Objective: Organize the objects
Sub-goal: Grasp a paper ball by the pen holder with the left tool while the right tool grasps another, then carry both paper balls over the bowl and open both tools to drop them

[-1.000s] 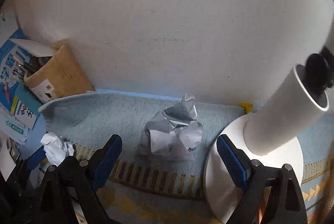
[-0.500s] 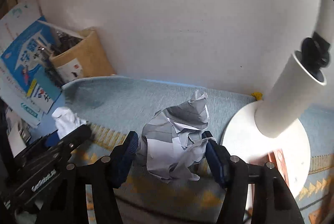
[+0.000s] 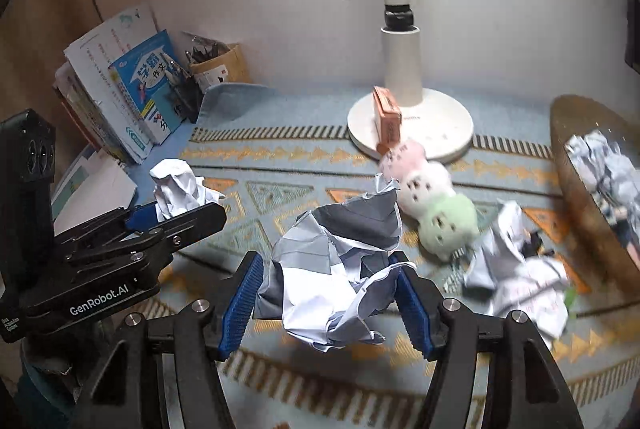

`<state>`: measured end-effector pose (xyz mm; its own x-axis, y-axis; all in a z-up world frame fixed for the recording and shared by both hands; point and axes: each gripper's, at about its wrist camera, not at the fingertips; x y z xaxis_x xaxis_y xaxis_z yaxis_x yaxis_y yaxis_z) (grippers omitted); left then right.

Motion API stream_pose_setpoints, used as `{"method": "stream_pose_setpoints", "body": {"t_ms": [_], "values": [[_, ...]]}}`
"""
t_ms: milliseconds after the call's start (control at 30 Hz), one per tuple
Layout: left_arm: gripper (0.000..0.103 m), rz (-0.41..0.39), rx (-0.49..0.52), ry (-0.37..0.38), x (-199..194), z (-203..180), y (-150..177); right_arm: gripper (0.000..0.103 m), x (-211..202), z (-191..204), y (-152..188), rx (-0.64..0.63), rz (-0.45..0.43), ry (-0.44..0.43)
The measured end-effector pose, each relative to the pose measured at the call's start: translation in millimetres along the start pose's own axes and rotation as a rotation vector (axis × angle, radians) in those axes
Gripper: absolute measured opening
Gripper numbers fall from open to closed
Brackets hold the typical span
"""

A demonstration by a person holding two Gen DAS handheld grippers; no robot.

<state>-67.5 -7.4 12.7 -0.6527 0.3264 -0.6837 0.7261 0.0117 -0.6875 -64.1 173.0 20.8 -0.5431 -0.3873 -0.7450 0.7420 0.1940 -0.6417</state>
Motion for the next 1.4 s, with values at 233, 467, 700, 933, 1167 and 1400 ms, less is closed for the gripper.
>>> {"method": "stream_pose_setpoints", "body": {"t_ms": [233,467,700,933,1167,1400], "values": [[0.050,0.022,0.042,-0.054,7,-37,35,0.066,0,-15,53,-0.075,0.034,0.058],[0.050,0.029,0.019,-0.043,10,-33,38,0.085,-9,-31,64,-0.032,0.031,-0.015],[0.051,0.029,0.038,-0.035,10,-36,39,0.086,-12,-35,71,0.012,0.059,-0.053],[0.051,0.031,0.031,-0.030,9,-35,38,0.085,1,-33,64,0.056,0.079,-0.045],[0.051,0.026,0.037,-0.028,9,-37,39,0.061,-3,-34,66,0.056,0.056,-0.046],[0.051,0.044,0.032,-0.007,7,-40,36,0.060,-15,-37,65,0.065,0.020,-0.074]]}}
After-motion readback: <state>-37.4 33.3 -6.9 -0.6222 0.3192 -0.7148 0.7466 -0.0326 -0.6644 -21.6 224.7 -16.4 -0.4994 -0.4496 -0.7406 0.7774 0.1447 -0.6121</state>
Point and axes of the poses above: each gripper's, at about its wrist camera, not at the fingertips, and x roughly the way its jaws point, z to its left, y to its underside
